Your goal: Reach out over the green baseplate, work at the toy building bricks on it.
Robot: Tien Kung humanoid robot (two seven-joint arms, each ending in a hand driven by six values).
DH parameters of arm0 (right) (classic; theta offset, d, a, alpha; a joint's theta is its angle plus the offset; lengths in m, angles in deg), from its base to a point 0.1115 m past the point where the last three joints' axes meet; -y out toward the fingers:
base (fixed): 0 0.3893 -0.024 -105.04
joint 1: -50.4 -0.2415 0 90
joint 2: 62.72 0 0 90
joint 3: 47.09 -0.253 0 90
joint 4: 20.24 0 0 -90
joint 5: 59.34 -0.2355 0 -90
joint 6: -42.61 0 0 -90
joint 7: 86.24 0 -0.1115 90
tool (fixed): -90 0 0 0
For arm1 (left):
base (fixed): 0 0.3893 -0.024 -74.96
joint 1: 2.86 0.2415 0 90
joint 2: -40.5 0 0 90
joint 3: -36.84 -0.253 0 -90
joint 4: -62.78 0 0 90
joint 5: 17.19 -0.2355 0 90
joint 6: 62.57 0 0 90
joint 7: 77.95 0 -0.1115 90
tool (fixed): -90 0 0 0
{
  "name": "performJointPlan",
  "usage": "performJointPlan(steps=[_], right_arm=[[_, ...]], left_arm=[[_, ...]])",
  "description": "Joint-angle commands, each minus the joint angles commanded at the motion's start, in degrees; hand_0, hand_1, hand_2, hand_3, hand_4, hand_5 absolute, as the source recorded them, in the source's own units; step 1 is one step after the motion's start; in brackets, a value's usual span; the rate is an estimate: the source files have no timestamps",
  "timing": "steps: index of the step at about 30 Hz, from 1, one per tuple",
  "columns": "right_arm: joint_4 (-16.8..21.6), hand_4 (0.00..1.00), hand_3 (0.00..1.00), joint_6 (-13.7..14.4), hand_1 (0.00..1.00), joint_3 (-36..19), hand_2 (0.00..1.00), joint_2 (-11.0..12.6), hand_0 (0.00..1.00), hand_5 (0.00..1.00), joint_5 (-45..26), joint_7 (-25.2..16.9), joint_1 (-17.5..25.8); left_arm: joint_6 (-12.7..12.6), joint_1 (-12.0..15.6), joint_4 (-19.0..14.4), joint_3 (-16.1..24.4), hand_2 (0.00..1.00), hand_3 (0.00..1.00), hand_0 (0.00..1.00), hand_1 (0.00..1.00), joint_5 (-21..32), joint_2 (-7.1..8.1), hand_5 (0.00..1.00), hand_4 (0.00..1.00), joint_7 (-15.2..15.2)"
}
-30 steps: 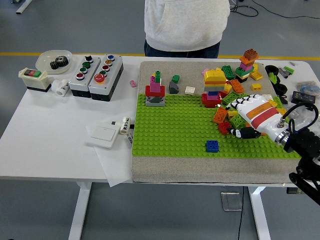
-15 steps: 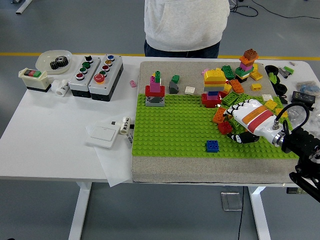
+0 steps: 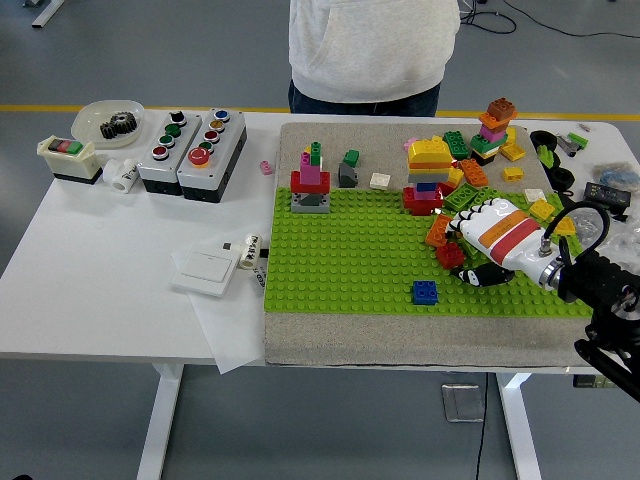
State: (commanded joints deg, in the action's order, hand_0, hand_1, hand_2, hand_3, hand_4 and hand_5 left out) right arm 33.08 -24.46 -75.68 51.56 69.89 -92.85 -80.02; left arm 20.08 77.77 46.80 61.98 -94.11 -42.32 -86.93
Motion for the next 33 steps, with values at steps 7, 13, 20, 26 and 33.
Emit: performJointPlan(steps=[7,13,20,26,33], right_arm=[[-1.84,0.773,0.596,-0.2,0.616,0.0,0.696,-0.43,0.492,0.454,-0.34,-0.2,-0.42],[-2.61,0.759,0.574,-0.46,0.611,0.14,0.683,-0.54,0.487,0.491,-0.96,-0.71,-0.46],[-2.44,0.753,0.565,-0.14,0.611,0.28,0.685,-0.66,0.484,0.503,-1.28,-1.14,-0.44],[-2.15,0.761,0.575,0.31,0.611,0.21,0.688,-0.84,0.485,0.489,-1.45,-1.35,-0.44],[-1.85,0.77,0.609,0.15,0.62,0.05,0.707,-0.9,0.49,0.465,-1.03,-1.33,-0.35]], left_arm=[[0.04,-0.28,-0.04,-0.19,0.709,0.618,0.687,0.634,0.12,0.04,0.678,0.671,0.0],[0.08,-0.33,-0.05,-0.24,0.709,0.618,0.688,0.634,0.16,0.02,0.677,0.672,0.0],[0.18,-0.4,-0.08,-0.21,0.71,0.618,0.688,0.635,-0.03,-0.01,0.677,0.672,-0.05],[0.25,-0.49,-0.11,-0.2,0.711,0.619,0.688,0.635,-0.08,-0.02,0.677,0.673,-0.05],[0.28,-0.56,-0.11,-0.36,0.71,0.619,0.689,0.633,0.09,0.02,0.678,0.673,0.0]])
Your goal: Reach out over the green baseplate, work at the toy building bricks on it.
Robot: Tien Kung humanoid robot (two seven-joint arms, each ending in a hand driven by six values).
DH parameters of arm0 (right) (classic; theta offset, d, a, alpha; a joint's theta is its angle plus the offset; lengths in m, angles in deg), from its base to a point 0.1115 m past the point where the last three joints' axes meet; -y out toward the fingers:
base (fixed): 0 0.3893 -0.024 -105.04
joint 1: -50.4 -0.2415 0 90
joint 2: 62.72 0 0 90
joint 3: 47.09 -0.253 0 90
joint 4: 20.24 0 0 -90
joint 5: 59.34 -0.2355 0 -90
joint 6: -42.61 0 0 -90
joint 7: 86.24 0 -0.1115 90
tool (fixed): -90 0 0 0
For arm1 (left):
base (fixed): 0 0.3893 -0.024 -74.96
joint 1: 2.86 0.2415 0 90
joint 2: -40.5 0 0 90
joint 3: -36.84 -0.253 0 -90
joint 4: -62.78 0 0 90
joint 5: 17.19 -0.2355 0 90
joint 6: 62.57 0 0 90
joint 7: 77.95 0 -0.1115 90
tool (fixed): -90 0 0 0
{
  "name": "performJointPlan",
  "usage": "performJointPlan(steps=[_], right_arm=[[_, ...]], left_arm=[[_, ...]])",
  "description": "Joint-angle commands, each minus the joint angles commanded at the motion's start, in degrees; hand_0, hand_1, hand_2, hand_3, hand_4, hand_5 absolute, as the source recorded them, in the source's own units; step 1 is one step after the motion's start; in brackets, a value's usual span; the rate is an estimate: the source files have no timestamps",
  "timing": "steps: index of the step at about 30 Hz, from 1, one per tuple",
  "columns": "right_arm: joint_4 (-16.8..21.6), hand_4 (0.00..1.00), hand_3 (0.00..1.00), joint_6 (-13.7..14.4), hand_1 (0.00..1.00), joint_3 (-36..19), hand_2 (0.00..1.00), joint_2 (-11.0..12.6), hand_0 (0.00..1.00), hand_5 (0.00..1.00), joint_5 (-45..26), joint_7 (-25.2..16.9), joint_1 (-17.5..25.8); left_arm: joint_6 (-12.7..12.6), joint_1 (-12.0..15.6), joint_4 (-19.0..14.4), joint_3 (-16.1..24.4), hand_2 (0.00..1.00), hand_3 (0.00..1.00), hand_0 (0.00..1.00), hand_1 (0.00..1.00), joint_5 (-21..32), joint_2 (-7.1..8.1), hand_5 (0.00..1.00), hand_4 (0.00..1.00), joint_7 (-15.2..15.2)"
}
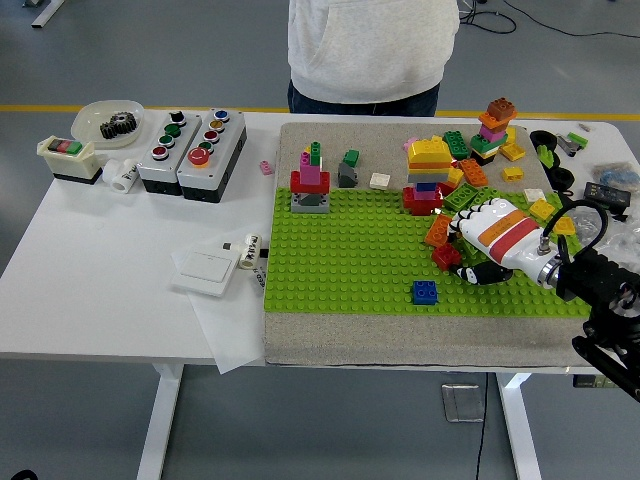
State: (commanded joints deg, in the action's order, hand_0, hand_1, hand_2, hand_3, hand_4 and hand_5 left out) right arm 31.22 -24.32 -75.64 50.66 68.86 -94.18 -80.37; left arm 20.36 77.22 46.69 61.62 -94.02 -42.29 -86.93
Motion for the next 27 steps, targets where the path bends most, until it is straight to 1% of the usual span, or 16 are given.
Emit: performJointPlan(steps=[11,12,20,27], right_arm=[[0.38,0.78,0.628,-0.27,0.625,-0.23,0.723,0.1,0.492,0.463,0.04,-0.48,0.0],[0.43,0.796,0.68,-0.29,0.63,-0.29,0.737,0.14,0.5,0.459,-0.04,-0.57,0.05],[0.54,0.8,0.69,-0.08,0.633,-0.37,0.751,0.3,0.499,0.458,-0.46,-1.26,0.14],[0.98,0.801,0.691,0.35,0.633,-0.08,0.753,0.49,0.495,0.461,-0.88,-2.87,0.0]], left_arm=[[0.07,-0.02,0.0,0.1,0.71,0.619,0.689,0.634,-0.2,-0.02,0.678,0.674,-0.03],[0.06,-0.01,0.0,0.08,0.71,0.618,0.689,0.634,-0.18,-0.03,0.678,0.674,-0.03],[0.15,-0.06,-0.02,0.03,0.711,0.618,0.688,0.635,-0.23,-0.03,0.678,0.674,-0.04],[0.28,-0.05,-0.01,0.14,0.711,0.619,0.688,0.634,-0.45,-0.05,0.677,0.674,-0.09]])
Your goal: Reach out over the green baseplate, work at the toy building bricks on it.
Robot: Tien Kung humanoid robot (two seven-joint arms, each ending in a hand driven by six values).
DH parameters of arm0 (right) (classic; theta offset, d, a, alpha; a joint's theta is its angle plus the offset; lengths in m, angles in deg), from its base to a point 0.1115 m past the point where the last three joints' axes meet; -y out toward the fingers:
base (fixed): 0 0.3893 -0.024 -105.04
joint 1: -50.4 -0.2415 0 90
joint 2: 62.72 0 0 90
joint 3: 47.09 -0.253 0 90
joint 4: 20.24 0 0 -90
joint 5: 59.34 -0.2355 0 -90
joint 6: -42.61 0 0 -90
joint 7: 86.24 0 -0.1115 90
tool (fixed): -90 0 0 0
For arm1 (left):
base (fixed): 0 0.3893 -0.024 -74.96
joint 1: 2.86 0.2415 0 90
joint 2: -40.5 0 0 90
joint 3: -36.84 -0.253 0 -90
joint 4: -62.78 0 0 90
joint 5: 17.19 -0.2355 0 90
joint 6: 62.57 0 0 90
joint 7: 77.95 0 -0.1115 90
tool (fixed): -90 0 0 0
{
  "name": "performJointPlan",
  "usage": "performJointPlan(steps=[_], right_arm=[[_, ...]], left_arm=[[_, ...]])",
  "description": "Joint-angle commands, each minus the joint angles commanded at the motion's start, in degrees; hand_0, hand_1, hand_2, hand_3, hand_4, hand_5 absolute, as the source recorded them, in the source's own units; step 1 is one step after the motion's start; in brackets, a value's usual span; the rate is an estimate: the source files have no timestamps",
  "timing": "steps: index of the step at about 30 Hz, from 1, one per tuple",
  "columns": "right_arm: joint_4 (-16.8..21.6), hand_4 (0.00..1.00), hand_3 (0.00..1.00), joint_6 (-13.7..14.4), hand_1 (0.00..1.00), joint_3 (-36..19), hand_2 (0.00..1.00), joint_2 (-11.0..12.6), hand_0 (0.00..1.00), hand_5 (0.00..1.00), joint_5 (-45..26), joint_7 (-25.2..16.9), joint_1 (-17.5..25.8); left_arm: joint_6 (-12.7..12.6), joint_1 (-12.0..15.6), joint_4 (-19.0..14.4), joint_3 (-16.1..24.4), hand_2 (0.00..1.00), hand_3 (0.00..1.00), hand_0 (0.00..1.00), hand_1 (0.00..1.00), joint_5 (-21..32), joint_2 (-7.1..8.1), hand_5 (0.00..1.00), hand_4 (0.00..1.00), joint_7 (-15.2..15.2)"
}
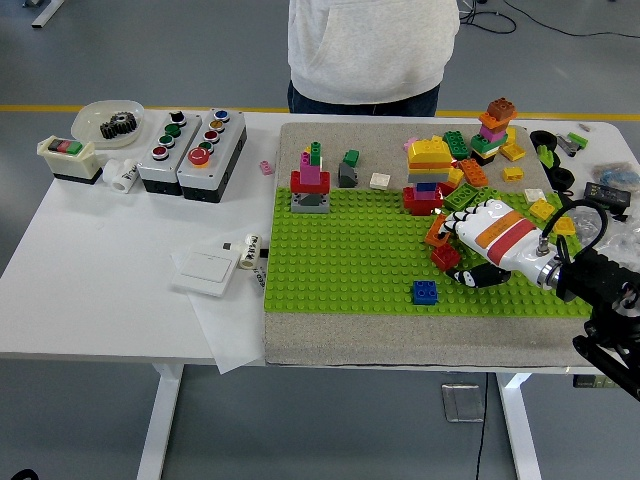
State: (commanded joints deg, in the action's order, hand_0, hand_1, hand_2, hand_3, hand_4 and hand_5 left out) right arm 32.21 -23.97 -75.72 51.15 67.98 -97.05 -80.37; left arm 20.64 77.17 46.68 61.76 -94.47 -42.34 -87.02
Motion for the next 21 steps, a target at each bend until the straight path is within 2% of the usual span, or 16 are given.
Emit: performJointPlan(steps=[2,3,8,9,14,15,21], right_arm=[[0.02,0.801,0.691,0.24,0.633,0.14,0.753,-0.02,0.495,0.461,-0.11,-0.3,-0.03],[0.01,0.783,0.649,0.41,0.628,0.29,0.738,-0.06,0.481,0.469,-0.11,-0.43,-0.06],[-0.6,0.783,0.649,0.73,0.628,0.74,0.738,-0.38,0.481,0.469,-0.24,-0.62,-0.2],[-0.81,0.739,0.577,0.75,0.621,0.81,0.705,-0.46,0.466,0.49,-0.23,-0.62,-0.22],[-1.63,0.739,0.577,0.88,0.621,1.07,0.705,-0.65,0.466,0.49,-0.04,-0.52,-0.26],[-1.69,0.704,0.561,0.94,0.616,1.08,0.681,-0.65,0.457,0.515,-0.02,-0.53,-0.24],[-2.02,0.685,0.549,1.22,0.61,1.11,0.669,-0.7,0.452,0.528,0.13,-0.52,-0.22]], left_arm=[[0.04,0.03,0.0,0.0,0.711,0.619,0.688,0.634,-0.04,0.0,0.677,0.674,-0.01],[0.05,0.06,0.0,-0.01,0.711,0.618,0.688,0.634,-0.04,0.0,0.677,0.674,-0.02],[0.13,0.11,0.0,0.15,0.711,0.618,0.688,0.634,-0.3,-0.02,0.677,0.674,-0.09],[0.14,0.11,-0.01,0.16,0.711,0.617,0.688,0.634,-0.35,-0.02,0.677,0.673,-0.1],[0.18,0.12,-0.05,0.26,0.711,0.617,0.688,0.634,-0.53,-0.01,0.677,0.673,-0.19],[0.19,0.12,-0.06,0.24,0.711,0.618,0.688,0.635,-0.53,0.0,0.677,0.673,-0.19],[0.31,0.15,-0.1,0.36,0.712,0.618,0.688,0.636,-0.86,0.03,0.676,0.673,-0.26]])
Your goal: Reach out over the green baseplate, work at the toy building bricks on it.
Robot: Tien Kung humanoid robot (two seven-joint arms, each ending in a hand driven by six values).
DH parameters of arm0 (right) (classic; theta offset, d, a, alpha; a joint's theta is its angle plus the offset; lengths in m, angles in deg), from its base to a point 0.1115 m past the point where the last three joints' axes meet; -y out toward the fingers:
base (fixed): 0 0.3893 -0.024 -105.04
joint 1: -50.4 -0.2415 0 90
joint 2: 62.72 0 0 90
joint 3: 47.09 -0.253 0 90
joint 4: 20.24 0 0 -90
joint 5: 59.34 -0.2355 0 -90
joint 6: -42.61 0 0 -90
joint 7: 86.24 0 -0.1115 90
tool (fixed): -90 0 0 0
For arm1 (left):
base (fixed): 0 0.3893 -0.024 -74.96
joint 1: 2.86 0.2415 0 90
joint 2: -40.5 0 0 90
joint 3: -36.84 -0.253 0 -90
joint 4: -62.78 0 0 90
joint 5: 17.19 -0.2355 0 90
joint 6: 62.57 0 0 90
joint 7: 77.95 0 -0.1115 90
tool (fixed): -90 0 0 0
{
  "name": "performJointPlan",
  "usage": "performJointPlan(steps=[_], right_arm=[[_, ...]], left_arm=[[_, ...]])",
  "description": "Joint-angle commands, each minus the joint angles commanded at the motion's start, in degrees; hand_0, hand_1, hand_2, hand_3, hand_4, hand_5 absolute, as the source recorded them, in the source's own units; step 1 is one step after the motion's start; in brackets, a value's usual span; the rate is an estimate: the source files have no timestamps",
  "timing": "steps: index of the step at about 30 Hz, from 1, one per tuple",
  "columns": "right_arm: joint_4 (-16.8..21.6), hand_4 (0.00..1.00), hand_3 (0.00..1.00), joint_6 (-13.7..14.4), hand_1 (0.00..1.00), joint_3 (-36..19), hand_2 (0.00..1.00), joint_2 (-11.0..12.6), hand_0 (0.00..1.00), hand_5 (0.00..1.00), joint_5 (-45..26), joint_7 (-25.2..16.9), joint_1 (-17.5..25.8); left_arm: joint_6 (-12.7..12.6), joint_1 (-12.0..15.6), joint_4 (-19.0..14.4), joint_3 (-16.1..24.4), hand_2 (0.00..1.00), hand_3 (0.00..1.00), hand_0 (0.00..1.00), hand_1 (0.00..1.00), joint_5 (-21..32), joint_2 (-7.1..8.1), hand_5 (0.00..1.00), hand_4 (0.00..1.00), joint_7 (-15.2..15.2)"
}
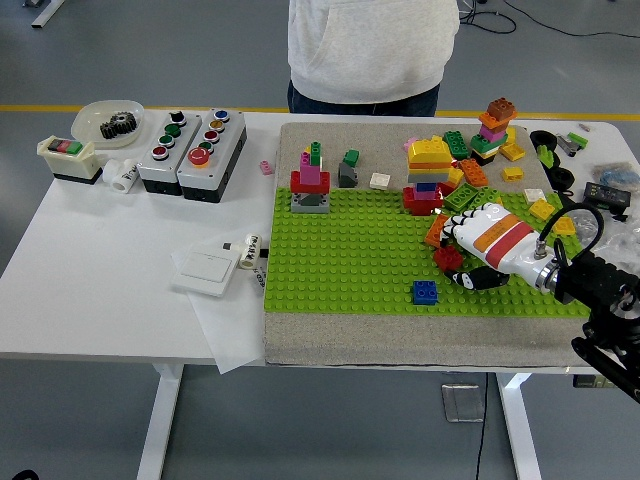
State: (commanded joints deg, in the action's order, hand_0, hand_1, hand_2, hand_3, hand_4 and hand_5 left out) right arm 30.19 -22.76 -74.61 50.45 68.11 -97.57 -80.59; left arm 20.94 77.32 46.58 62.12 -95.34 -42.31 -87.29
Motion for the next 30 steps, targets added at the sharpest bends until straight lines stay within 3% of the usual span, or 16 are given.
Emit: performJointPlan(steps=[11,12,17,18,30], right_arm=[[-0.08,0.684,0.545,0.38,0.587,-0.09,0.655,0.09,0.426,0.535,-0.34,-0.56,0.16],[-0.06,0.675,0.528,0.42,0.547,-0.12,0.611,0.11,0.378,0.514,-0.39,-0.61,0.16],[0.0,0.675,0.528,0.39,0.547,-0.3,0.611,0.32,0.378,0.514,-0.55,-0.94,0.28],[0.02,0.662,0.518,0.42,0.506,-0.35,0.58,0.36,0.325,0.519,-0.58,-0.99,0.32],[1.31,0.651,0.516,0.88,0.489,-0.84,0.567,1.07,0.306,0.539,-0.71,-1.41,1.19]], left_arm=[[0.09,-0.12,-0.06,-0.08,0.714,0.618,0.688,0.636,-0.05,0.03,0.676,0.672,-0.04],[0.09,-0.13,-0.06,-0.09,0.713,0.617,0.688,0.636,-0.05,0.03,0.676,0.672,-0.03],[0.02,-0.22,-0.06,-0.16,0.713,0.617,0.688,0.636,0.03,0.0,0.676,0.672,-0.04],[0.01,-0.23,-0.06,-0.19,0.712,0.616,0.688,0.636,0.08,0.01,0.677,0.671,-0.04],[0.0,-0.21,-0.03,-0.25,0.712,0.615,0.689,0.636,0.12,-0.04,0.676,0.669,-0.09]])
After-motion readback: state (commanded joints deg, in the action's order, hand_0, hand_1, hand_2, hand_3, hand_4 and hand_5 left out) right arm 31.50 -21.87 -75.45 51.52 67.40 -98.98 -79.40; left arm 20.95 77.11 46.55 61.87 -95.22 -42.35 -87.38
